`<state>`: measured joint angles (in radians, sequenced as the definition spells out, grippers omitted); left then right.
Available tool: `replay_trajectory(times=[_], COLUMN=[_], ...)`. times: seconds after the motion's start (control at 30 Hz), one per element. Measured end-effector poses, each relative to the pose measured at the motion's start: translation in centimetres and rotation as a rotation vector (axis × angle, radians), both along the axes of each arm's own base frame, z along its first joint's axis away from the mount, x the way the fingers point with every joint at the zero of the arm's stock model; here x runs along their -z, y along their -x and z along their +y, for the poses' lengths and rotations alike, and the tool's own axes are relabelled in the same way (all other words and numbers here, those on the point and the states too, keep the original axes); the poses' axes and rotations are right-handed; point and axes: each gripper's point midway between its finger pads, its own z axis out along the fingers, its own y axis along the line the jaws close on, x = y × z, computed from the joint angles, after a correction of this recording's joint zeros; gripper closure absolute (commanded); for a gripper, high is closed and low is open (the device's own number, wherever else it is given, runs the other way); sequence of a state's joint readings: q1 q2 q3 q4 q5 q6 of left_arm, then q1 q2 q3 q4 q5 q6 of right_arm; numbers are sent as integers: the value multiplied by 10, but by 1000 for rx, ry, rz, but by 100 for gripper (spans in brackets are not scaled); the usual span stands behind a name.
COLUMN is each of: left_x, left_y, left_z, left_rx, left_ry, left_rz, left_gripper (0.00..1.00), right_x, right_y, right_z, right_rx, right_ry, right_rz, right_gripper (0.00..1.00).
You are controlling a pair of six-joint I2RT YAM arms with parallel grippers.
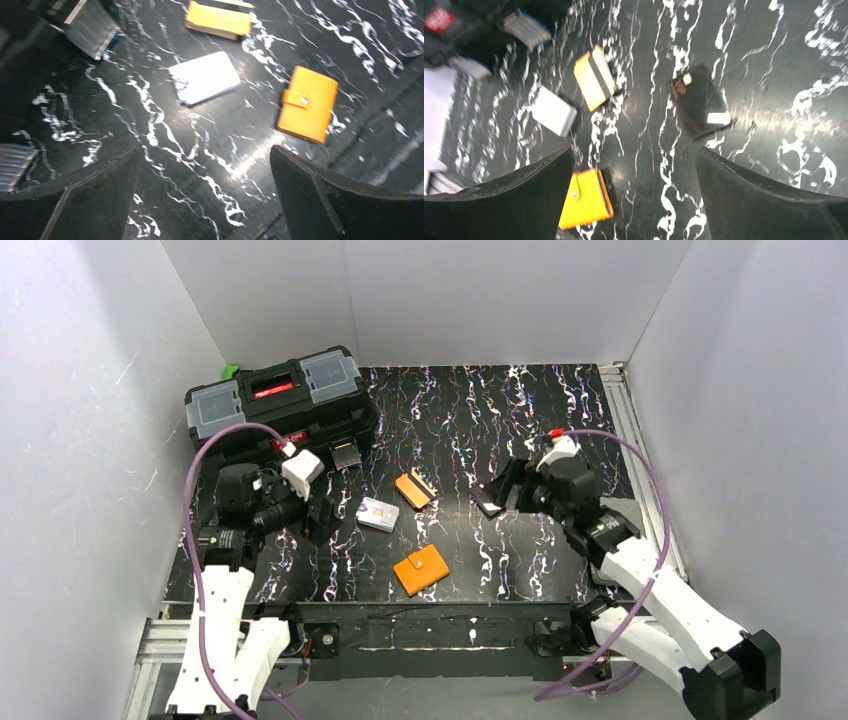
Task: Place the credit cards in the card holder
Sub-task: Open the card holder at the center of the board.
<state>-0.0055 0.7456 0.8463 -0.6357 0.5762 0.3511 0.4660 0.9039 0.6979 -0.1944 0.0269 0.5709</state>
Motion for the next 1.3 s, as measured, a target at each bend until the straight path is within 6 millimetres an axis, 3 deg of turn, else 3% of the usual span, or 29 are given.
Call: replay_trajectory(times=[0.1, 0.2, 0.23, 0.33, 0.4, 0.5, 0.67, 0.83, 1.0, 1.13, 1.3], left_x=[3, 7, 13, 43, 57, 70, 83, 89, 79, 67, 70], left_y=[30, 53, 57, 63, 58, 48, 40, 35, 31, 32, 38], left_z=[-11, -21, -22, -25, -26, -32, -33, -31, -34, -42, -53], left_rx=[96, 221, 246, 316, 346, 400, 418, 416, 439, 489, 556], left_ry=[19, 19, 13, -18, -40, -72, -96, -114, -117, -103, -69], left_rz=[28, 23, 34, 102, 127, 118, 102, 91, 12, -66, -46], left_gripper=[1, 1, 1, 1, 1, 1, 1, 5, 5, 4, 2], right_x=[27, 94, 105, 130, 146, 150, 154, 156, 155, 150, 133], right_y=[31, 77, 84, 108, 114, 112, 113, 113, 112, 112, 113], right_z=[19, 49, 54, 101, 112, 133, 145, 155, 159, 158, 152], right_rx=[-80, -242, -271, -440, -496, -553, -582, -600, -592, -584, -579], right_ry=[57, 229, 278, 362, 378, 354, 326, 297, 277, 267, 248], right_rz=[31, 166, 186, 230, 269, 275, 278, 270, 271, 261, 222], right_gripper=[5, 6, 8, 11, 13, 24, 39, 71, 98, 99, 99])
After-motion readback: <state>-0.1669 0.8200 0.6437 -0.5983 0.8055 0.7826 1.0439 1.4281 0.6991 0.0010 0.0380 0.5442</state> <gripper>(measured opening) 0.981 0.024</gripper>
